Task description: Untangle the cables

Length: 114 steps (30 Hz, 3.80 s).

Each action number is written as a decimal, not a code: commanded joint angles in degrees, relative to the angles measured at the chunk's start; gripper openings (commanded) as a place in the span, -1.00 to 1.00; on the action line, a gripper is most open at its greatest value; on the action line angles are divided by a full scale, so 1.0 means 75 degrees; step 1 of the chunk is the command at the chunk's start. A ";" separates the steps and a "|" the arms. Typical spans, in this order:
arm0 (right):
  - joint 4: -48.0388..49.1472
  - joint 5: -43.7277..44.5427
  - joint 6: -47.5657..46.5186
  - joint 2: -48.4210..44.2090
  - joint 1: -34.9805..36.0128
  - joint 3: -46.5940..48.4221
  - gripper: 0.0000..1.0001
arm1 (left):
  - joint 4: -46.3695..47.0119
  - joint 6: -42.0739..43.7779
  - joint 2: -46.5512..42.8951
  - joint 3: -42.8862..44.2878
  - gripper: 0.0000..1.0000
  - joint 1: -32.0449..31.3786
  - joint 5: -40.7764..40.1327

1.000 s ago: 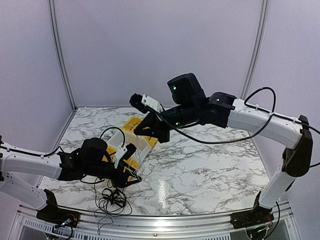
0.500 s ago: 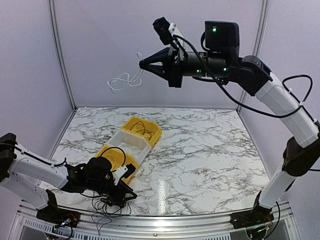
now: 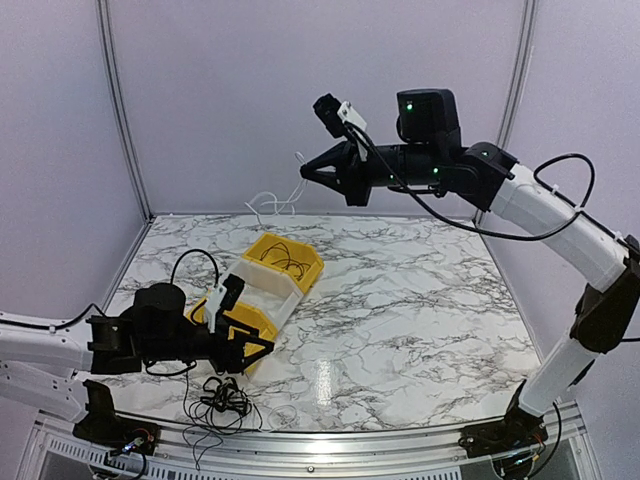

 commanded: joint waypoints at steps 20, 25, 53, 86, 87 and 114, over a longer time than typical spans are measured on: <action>0.0881 -0.0772 0.0272 0.2146 0.0557 -0.0655 -1.00 | -0.5620 -0.1419 -0.3579 0.2316 0.67 -0.0018 -0.6035; 0.1091 -0.0722 0.0479 0.3023 0.0820 -0.0151 -1.00 | -0.5725 -0.1466 -0.3822 0.2271 0.67 -0.0018 -0.6303; 0.0824 0.1092 -0.0534 0.5652 0.1594 0.1012 -0.96 | -0.5734 -0.1574 -0.3771 0.1918 0.83 -0.0018 -0.6607; -0.0248 -0.0732 -0.2308 0.3848 0.2819 -0.0798 -0.35 | -0.6499 -0.2481 -0.3186 0.2215 0.90 0.0309 -0.5543; -0.0228 -0.0704 -0.2166 0.3897 0.2849 -0.0801 -0.34 | -0.6497 -0.2450 -0.3259 0.2208 0.90 0.0310 -0.5552; -0.1193 -0.0622 -0.4298 0.4542 0.2965 -0.0277 -0.23 | -0.6680 -0.2509 -0.3854 0.1944 0.90 0.0322 -0.5480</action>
